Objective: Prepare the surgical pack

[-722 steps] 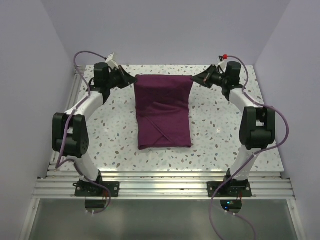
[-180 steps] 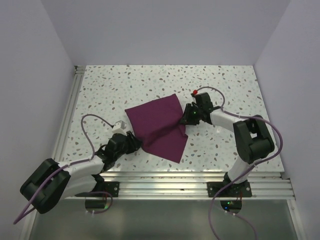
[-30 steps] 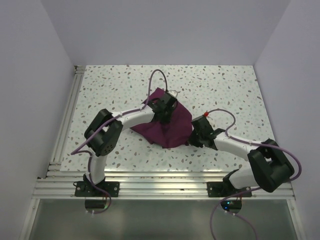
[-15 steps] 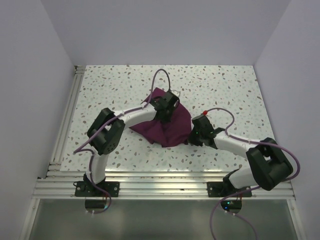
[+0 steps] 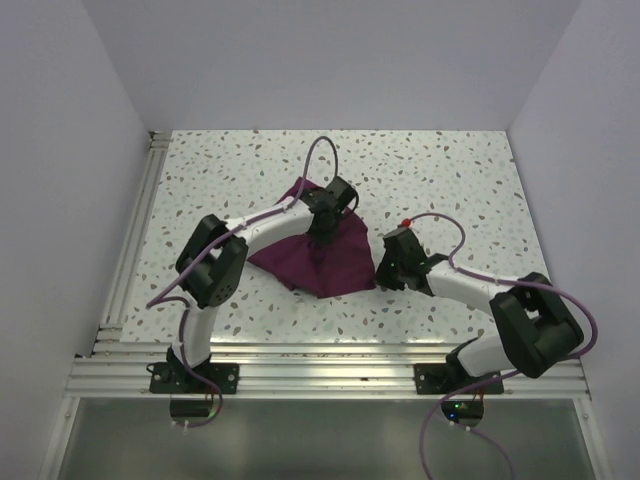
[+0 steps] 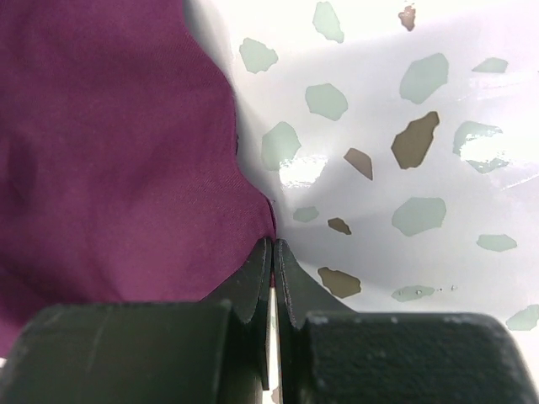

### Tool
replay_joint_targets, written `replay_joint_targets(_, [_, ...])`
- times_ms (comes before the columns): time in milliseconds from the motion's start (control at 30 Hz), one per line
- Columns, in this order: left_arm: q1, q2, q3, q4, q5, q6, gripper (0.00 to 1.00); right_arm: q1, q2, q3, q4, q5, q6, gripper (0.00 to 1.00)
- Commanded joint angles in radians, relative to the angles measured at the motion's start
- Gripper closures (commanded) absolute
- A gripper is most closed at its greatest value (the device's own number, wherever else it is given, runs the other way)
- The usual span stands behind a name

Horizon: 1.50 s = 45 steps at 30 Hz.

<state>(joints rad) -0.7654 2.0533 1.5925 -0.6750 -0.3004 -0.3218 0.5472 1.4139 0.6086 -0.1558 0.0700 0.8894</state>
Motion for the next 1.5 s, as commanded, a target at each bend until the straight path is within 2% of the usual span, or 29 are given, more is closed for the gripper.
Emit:
replay_joint_targets(0, [0.047,-0.051,0.067,-0.063,0.108,0.007,1.0,-0.006,0.013,0.0,0.015,-0.022,-0.047,1.0])
replay_joint_targets(300, [0.123,-0.076,0.147,-0.092,0.25,0.0,1.0,-0.006,0.088,-0.015,0.131,-0.068,-0.047,1.0])
replay_joint_targets(433, [0.14,-0.087,0.207,-0.12,0.293,-0.008,1.0,-0.006,0.125,-0.027,0.247,-0.114,-0.058,1.0])
replay_joint_targets(733, [0.195,-0.093,0.317,-0.159,0.429,-0.013,1.0,-0.006,0.233,0.026,0.321,-0.139,-0.055,1.0])
replay_joint_targets(1067, [0.219,-0.139,0.339,-0.198,0.5,0.001,1.0,-0.027,0.286,0.097,0.275,-0.075,-0.115,1.0])
replay_joint_targets(1467, [0.235,-0.173,0.342,-0.178,0.618,-0.013,1.0,-0.053,0.416,0.137,0.435,-0.14,-0.109,1.0])
